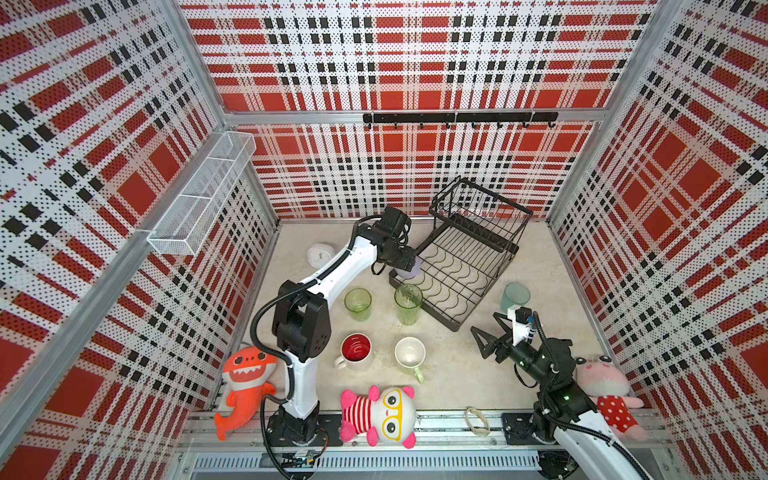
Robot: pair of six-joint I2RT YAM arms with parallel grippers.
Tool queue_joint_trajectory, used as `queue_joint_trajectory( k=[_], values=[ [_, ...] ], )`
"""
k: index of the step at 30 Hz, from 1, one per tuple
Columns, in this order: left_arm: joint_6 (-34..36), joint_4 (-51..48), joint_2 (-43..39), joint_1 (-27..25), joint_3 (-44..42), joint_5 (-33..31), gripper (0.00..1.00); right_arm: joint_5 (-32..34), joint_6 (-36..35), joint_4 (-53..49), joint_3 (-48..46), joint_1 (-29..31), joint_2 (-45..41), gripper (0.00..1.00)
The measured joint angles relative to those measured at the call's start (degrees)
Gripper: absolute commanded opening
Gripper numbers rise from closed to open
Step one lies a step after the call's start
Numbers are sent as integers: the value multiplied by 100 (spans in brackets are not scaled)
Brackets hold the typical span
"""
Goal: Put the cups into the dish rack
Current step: 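Lower the lavender cup upright into the rack's nearer corner with the left gripper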
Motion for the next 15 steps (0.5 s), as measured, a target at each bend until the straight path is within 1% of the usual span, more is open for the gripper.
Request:
queue_joint_trajectory(
  k=[3, 6, 9, 15],
  values=[
    [81, -116, 245, -61, 330, -122, 68, 33, 0, 61, -61, 0, 4, 100],
    [160, -258, 463, -133, 636, -197, 71, 61, 0, 103, -85, 0, 4, 100],
    [282, -481, 695, -221, 938, -313, 69, 76, 4, 133, -105, 0, 4, 100],
    [428, -898, 1139, -374, 1075, -651, 72, 103, 7, 170, -111, 0, 4, 100]
  ],
)
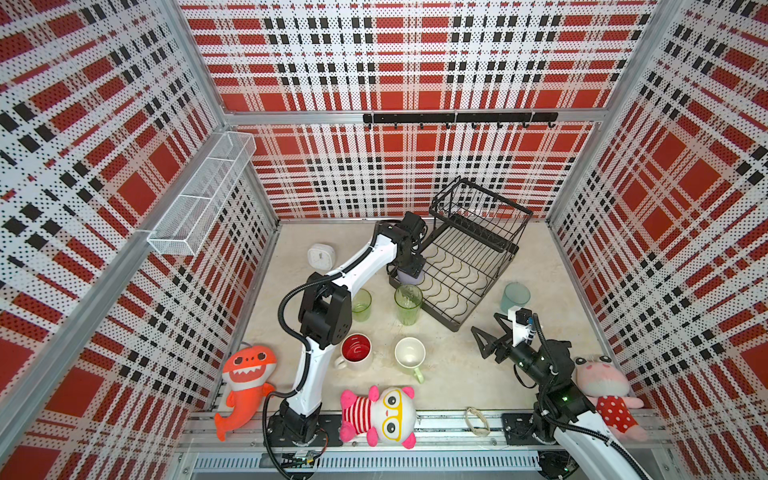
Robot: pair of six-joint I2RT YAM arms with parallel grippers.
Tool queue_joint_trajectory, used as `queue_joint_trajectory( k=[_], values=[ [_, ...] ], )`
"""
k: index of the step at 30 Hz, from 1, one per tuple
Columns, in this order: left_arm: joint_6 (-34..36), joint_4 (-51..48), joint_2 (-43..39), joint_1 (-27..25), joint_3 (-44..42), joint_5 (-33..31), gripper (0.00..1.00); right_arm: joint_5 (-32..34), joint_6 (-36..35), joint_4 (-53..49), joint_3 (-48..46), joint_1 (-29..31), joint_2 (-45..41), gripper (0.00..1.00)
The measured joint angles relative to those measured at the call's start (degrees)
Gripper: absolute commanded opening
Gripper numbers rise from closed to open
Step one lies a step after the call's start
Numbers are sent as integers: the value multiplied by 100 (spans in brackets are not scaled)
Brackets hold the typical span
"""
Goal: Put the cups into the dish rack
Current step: 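Lower the lavender cup upright into the rack's nearer corner with the left gripper, then open the left gripper and lift away while the right gripper reaches toward a green tumbler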
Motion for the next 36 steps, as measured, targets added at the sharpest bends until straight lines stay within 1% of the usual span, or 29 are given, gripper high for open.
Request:
queue_joint_trajectory(
  k=[4, 11, 15, 18, 19, 25, 29, 31, 34, 36],
  values=[
    [44, -101, 98, -28, 120, -122, 74, 13, 4, 11, 0, 0, 7, 100],
    [46, -310, 280, -81, 466, -269, 82, 13, 11, 90, 0, 0, 94, 100],
    [63, -354, 302, -103, 479, -389, 86, 13, 11, 101, 0, 0, 173, 100],
    [72, -356, 302, -103, 481, -431, 94, 13, 11, 122, 0, 0, 208, 100],
    [76, -358, 302, -103, 481, -439, 99, 17, 11, 133, 0, 0, 219, 100],
    [87, -372, 299, -101, 647, -358, 98, 334, 120, 101, 7, 0, 247, 100],
    [63, -356, 289, -101, 894, -352, 98, 1075, 621, -603, 350, -2, 286, 100],
    [22, -354, 264, -101, 1036, -369, 98, 1263, 774, -728, 474, -9, 345, 100],
    [-46, -332, 101, -103, 1132, -367, 98, 1462, 898, -841, 592, -9, 586, 100],
    [-87, -328, -116, -109, 1132, -385, 98, 1440, 918, -916, 664, -9, 892, 100]
  ],
)
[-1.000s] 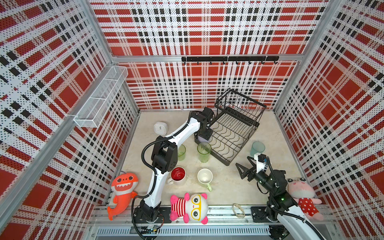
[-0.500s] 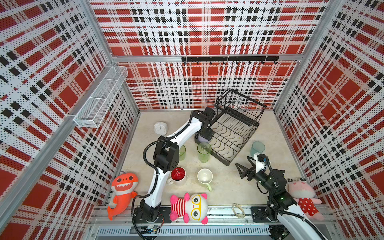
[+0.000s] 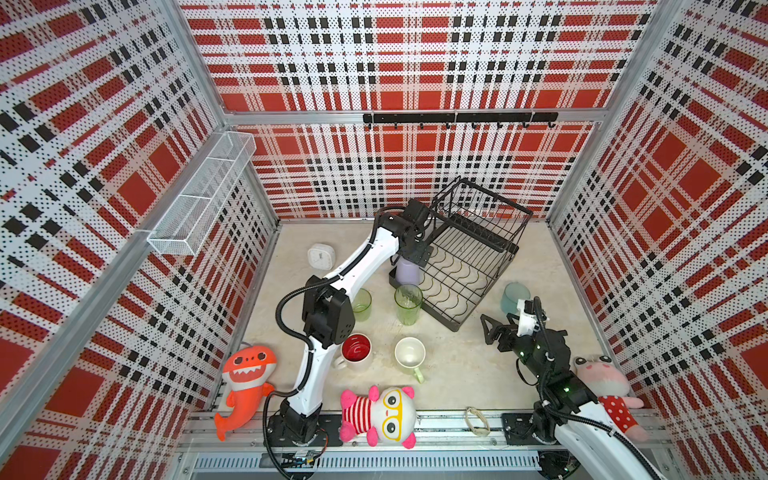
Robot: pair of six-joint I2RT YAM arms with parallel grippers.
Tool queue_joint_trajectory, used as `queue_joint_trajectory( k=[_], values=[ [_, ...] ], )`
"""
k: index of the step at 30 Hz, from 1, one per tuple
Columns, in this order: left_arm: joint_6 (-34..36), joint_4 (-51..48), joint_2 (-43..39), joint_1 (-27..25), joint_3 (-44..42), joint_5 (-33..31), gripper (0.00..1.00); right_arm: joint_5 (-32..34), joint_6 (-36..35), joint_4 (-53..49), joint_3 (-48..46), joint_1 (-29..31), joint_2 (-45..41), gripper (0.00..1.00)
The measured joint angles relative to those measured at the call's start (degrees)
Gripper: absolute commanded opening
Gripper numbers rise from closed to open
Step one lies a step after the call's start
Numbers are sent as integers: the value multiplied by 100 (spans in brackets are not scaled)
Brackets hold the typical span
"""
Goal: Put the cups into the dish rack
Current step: 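Open the left gripper and lift away while the right gripper reaches toward a green tumbler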
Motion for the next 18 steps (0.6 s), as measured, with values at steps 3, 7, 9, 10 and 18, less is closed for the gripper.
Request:
queue_joint_trajectory(
  k=[3, 7, 9, 10, 18],
  values=[
    [-48, 42, -389, -20, -35, -105, 98, -131, 11, -157, 212, 0, 619, 100],
    [-149, 326, -1169, -42, -553, -337, 98, -372, 2, -356, 616, 17, 1368, 100],
    [-232, 667, -1720, -33, -1198, -494, 98, -378, -7, -542, 863, 186, 1578, 100],
    [-269, 822, -1963, -2, -1523, -551, 98, -361, -15, -675, 1025, 323, 1674, 100],
    [-848, 2664, -4553, 999, -5117, 188, 98, 240, -72, -1731, 2962, 1904, 2688, 100]
  ],
)
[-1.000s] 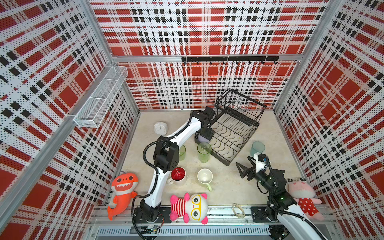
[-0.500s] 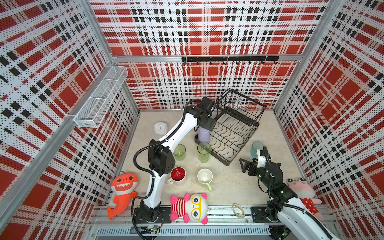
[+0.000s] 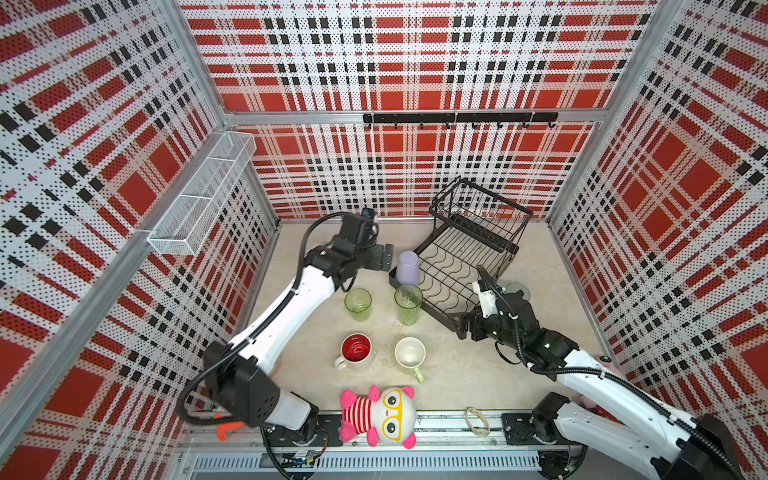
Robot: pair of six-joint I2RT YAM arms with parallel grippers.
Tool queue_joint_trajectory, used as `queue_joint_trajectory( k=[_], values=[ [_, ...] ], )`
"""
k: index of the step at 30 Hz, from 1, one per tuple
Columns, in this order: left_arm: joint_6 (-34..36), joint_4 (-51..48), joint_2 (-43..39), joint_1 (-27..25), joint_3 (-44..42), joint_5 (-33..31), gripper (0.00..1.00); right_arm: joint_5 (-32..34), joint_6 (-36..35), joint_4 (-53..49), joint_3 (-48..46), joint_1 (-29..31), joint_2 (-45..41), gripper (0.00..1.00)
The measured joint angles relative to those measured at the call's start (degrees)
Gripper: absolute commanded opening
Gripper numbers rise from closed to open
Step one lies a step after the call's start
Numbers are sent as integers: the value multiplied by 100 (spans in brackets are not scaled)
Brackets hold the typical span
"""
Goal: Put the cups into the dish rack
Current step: 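Open the left gripper and lift away while the right gripper reaches toward a green tumbler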
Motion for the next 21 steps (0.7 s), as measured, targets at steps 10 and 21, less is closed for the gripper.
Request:
queue_joint_trajectory(
  k=[10, 21],
  values=[
    [-402, 1228, -1773, 1456, -1947, 1005, 98, 168, 109, -1419, 2608, 675, 1961, 100],
    [-629, 1663, -1810, 1991, -2653, 1547, 98, 741, 387, -2341, 4581, 1154, 3971, 100]
  ],
)
